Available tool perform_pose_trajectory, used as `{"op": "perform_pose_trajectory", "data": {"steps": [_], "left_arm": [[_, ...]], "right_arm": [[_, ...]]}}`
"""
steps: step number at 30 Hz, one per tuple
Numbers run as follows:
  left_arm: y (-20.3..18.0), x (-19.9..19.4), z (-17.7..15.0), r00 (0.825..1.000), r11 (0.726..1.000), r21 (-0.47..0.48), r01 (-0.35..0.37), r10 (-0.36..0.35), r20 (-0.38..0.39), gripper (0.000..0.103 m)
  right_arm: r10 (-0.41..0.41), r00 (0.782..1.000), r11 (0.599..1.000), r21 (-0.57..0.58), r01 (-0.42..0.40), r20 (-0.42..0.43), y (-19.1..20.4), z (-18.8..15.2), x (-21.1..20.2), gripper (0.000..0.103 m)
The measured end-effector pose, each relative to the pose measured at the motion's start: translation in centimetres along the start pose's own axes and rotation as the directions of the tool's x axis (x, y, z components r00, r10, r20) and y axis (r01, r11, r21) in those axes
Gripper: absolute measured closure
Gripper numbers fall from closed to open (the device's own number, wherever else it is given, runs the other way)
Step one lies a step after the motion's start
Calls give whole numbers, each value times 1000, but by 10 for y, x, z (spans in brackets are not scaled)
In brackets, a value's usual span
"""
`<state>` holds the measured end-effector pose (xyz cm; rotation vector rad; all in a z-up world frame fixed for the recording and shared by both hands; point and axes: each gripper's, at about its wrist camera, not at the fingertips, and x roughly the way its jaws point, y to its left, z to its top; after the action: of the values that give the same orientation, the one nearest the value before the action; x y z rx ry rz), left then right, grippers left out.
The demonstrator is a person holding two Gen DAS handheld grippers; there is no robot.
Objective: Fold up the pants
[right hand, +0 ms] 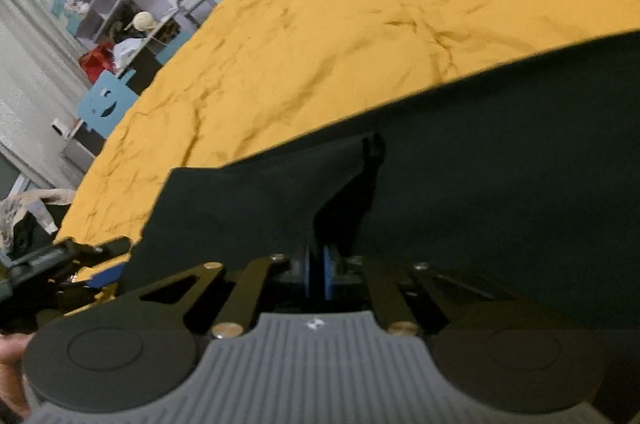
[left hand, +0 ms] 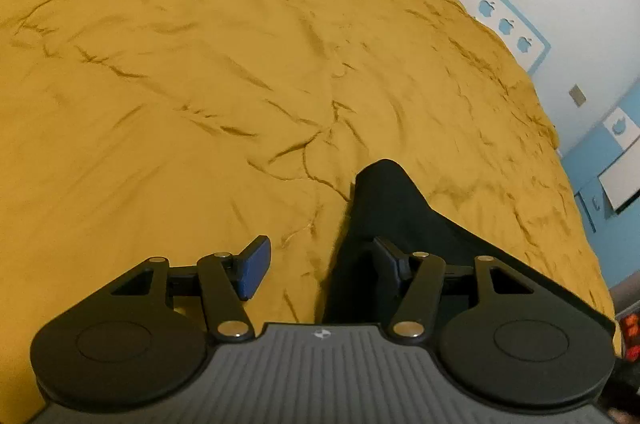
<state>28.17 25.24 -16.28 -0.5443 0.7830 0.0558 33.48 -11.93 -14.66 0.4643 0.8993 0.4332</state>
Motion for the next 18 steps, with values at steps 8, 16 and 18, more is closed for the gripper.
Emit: {"op": "perform_pose_trajectory", "data": {"steps": [8,16,18], "left_arm": [[-22,4,-17,997,992,108,62,-56,-57,36],[-56,20,-31,982,953,298,-52,103,-161,36],[-57,17,-33,981,949,312,-36,94,-171,36]], "right_arm": [[-10,1000,1000,9,10,14,-19,7,-25,101],[-246,951,938,-200,282,188,9,-7,-41,86],[-205,957,927,-275,257,204,26,-6,-38,86]]}}
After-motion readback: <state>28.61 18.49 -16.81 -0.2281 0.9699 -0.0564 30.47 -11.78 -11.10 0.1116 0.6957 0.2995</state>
